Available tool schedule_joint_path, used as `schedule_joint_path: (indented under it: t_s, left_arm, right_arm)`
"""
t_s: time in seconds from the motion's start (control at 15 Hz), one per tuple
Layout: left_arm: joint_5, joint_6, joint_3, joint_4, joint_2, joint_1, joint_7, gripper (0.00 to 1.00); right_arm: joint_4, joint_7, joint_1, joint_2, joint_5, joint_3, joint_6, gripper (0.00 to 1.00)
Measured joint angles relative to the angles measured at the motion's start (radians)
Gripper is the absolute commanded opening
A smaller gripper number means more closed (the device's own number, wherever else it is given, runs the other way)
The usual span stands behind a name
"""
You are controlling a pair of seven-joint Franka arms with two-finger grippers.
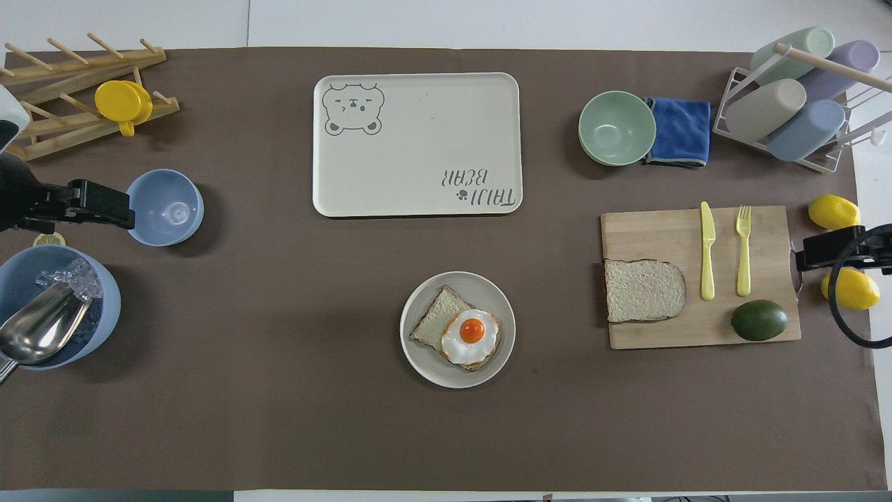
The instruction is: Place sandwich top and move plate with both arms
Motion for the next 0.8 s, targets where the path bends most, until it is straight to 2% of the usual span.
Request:
schedule_joint_path:
  t_s: [0.53, 0.67, 0.8]
  left_arm:
    - [0.000, 0.000, -0.001, 0.000, 0.000, 0.000, 0.000, 1.00]
    - [0.000, 0.000, -0.001, 0.000, 0.000, 0.000, 0.000, 1.00]
    - [0.000, 0.000, -0.001, 0.000, 0.000, 0.000, 0.000, 1.00]
  right_arm:
    - [-0.014, 0.001, 0.000, -0.001, 0.139, 0.001, 0.039, 1.00]
    - [-0.038, 0.001, 0.007, -0.002, 0.160, 0.004, 0.081, 1.00]
    - [-0.094, 0.001, 0.062, -0.002, 0.158, 0.009, 0.151, 1.00]
